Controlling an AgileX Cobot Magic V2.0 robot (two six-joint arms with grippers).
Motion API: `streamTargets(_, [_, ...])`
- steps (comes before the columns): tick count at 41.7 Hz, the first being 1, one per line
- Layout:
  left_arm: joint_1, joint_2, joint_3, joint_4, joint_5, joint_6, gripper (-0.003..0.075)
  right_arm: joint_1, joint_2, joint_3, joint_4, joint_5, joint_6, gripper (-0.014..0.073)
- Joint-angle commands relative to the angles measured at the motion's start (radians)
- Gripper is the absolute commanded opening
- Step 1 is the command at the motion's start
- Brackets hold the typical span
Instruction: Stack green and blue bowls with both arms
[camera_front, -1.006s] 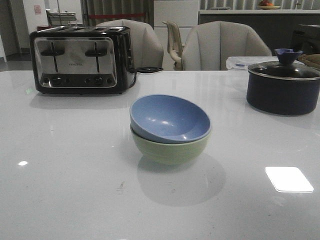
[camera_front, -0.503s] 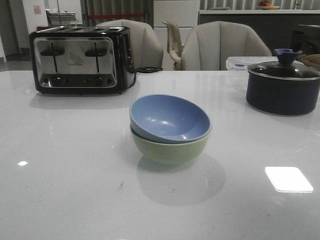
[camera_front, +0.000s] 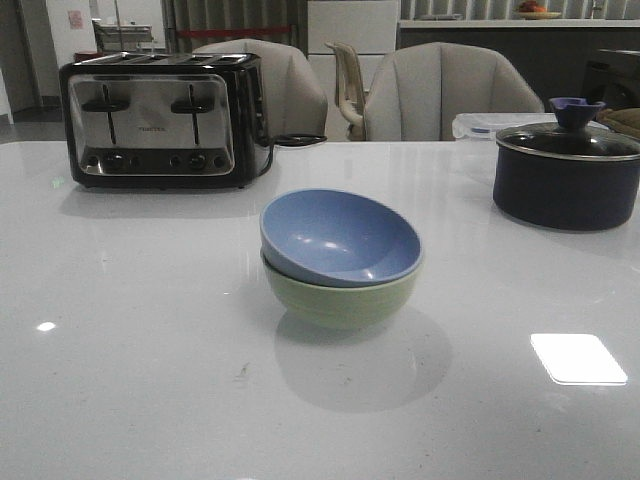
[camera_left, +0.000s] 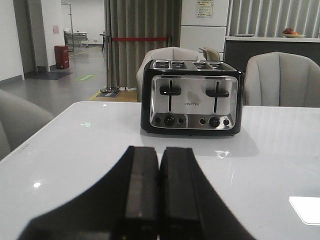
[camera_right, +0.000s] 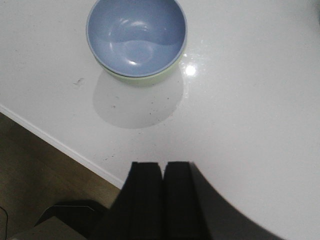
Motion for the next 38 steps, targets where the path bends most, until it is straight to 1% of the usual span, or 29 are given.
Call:
streamTargets(1, [-0.001, -0.021, 0.020, -0.008, -0.090, -0.001, 0.0101, 0.000, -0.008, -0.027, 0.003, -0.052, -0.011, 0.0036])
streamTargets(16, [-0.001, -0.021, 0.020, -0.008, -0.090, -0.001, 0.0101, 0.002, -0.011, -0.020, 0.005, -0.056, -0.011, 0.0036])
streamTargets(19, [-0.001, -0.021, 0.020, -0.008, -0.090, -0.001, 0.0101, -0.018, -0.058, 0.003, -0.004, -0.078, -0.014, 0.0036])
streamTargets(23, [-0.001, -0.021, 0.020, -0.008, -0.090, -0.001, 0.0101, -0.112, -0.164, 0.081, -0.004, -0.186, -0.013, 0.0036])
streamTargets(26, [-0.001, -0.021, 0.020, -0.008, -0.090, -0.001, 0.0101, -0.203, -0.265, 0.177, -0.004, -0.295, -0.013, 0.0036])
streamTargets(31, [-0.001, -0.021, 0.020, -0.008, -0.090, -0.001, 0.0101, -0.321, -0.442, 0.345, -0.005, -0.482, -0.013, 0.0036])
streamTargets(34, [-0.001, -0.021, 0.020, -0.008, -0.090, -0.001, 0.0101, -0.360, -0.547, 0.450, -0.005, -0.574, -0.013, 0.0036])
streamTargets(38, [-0.001, -0.021, 0.020, -0.008, -0.090, -0.001, 0.0101, -0.367, -0.668, 0.575, -0.005, -0.660, -0.013, 0.0036])
